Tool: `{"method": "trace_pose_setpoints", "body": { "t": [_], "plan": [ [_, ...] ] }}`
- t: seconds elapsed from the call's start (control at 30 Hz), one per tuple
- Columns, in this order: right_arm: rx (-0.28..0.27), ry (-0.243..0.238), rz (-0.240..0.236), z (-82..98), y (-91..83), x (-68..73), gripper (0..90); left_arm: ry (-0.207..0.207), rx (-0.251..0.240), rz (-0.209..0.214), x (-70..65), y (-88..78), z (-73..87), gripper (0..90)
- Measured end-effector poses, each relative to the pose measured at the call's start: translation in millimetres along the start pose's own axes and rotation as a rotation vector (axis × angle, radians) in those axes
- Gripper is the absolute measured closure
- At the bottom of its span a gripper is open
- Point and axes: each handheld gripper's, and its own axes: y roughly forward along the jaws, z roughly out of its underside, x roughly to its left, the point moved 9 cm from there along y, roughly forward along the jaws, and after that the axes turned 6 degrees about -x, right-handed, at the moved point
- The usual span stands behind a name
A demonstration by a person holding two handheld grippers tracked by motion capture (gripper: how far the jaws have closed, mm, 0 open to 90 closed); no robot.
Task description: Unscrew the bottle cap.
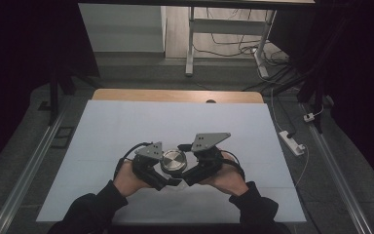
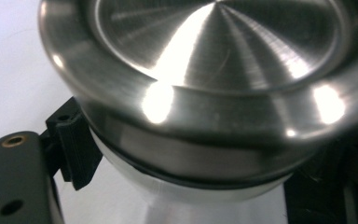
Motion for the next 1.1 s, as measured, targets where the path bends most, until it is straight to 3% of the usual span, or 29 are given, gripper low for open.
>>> {"method": "trace_pose_setpoints", "body": {
  "t": [0.1, 0.23, 0.37, 0.43, 0.57, 0.77, 1.1],
  "plan": [
    [0.02, 0.009, 0.075, 4.5, 9.3, -2.8, 12.5, -0.024, -0.007, -0.028, 3.8, -0.8, -0.4, 15.8],
    [0.016, 0.006, 0.13, 7.7, 17.0, -3.9, 17.6, -0.006, 0.006, -0.031, 2.8, -1.4, 0.2, 15.7],
    [-0.004, 0.009, 0.107, 5.9, 14.0, -2.8, 17.8, 0.011, 0.016, 0.002, 0.0, -1.0, 0.9, 15.8],
    [-0.027, 0.019, 0.072, 3.0, 11.2, -1.6, 17.9, 0.025, 0.019, 0.02, -2.7, 0.1, 1.8, 15.8],
    [-0.043, -0.003, 0.039, -0.7, 5.4, 0.2, 17.9, 0.043, 0.016, 0.047, -6.0, 0.9, 1.1, 15.7],
    [-0.064, -0.002, 0.053, -5.5, -1.3, -3.0, 17.9, 0.036, 0.025, 0.025, -0.3, -0.1, 3.8, 15.7],
    [-0.049, 0.009, 0.089, -3.6, -4.0, -8.9, 17.8, 0.014, 0.029, -0.018, 9.0, -3.0, 7.1, 15.7]
  ]
}}
